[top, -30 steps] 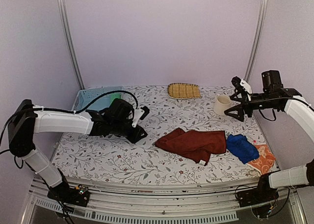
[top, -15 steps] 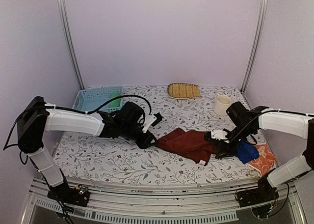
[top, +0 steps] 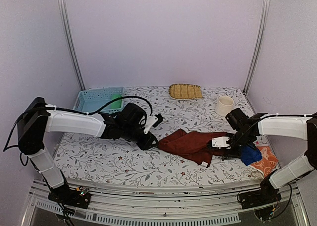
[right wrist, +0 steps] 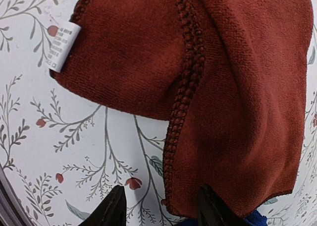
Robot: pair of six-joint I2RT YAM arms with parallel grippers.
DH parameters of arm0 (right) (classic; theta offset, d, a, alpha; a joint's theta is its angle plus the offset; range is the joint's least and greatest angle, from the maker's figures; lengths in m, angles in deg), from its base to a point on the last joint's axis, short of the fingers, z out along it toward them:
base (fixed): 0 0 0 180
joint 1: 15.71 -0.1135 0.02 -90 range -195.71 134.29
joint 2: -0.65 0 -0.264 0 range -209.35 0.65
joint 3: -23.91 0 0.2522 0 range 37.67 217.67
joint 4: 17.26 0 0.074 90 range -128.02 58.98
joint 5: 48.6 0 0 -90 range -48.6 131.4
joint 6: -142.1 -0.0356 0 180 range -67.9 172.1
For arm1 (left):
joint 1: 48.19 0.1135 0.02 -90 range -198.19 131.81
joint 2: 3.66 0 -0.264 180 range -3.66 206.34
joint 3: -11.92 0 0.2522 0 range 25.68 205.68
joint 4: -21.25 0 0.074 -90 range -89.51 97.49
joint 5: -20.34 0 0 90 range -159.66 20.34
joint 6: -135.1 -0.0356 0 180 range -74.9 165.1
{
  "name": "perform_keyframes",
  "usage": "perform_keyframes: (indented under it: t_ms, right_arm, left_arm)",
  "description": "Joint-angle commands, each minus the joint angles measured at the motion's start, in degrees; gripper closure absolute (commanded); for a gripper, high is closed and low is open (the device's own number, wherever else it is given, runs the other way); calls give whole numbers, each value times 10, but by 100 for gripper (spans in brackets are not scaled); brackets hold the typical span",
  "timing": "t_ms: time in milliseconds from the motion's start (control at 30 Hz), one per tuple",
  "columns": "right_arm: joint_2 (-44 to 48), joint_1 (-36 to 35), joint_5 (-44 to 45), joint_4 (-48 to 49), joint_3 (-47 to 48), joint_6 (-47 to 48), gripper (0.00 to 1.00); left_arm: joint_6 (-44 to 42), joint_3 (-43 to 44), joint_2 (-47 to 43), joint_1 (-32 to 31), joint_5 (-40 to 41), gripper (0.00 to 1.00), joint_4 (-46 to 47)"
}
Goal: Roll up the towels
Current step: Pick up the towel from the center of the board.
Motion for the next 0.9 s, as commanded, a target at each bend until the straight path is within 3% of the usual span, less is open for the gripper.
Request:
perform_keyframes:
  t_ms: [0,67,200,267,367,433,567,633,700,767,800,867]
  right_arm:
    - [-10,-6,48,35,-1,-6,56]
    - [-12,-5,55,38,2,-10,65]
    - [-23,-6,62,38,11,-18,93]
    - [-30,-5,58,34,23,-29,97]
    - [-28,-6,34,23,43,-46,98]
    - [-23,-6,18,21,55,-58,98]
    - [-28,-6,13,19,71,-70,98]
    - [-27,-5,18,25,68,-72,97]
    - [-32,-5,21,18,66,-73,96]
    - [-42,-6,30,0,62,-70,84]
    - [-42,-6,32,-9,58,-69,71]
    - [-32,-5,28,-28,43,-57,57]
  left_arm:
    - [4,12,8,-8,11,62,-4]
    - [6,11,9,-7,12,62,-3]
    - [42,15,4,-6,33,62,-8]
    - [96,15,-11,-7,5,62,-1]
    - [210,-49,-56,-8,-98,61,139]
    - [303,-88,-86,-4,-108,62,230]
    - [386,-109,-101,-13,-103,66,423]
    - [364,-81,-84,-27,-70,66,417]
    - [325,-45,-68,-44,2,66,353]
    - [280,-9,-61,-52,113,65,267]
    - [276,1,-60,-54,178,65,231]
    - [252,-5,-68,-52,227,64,225]
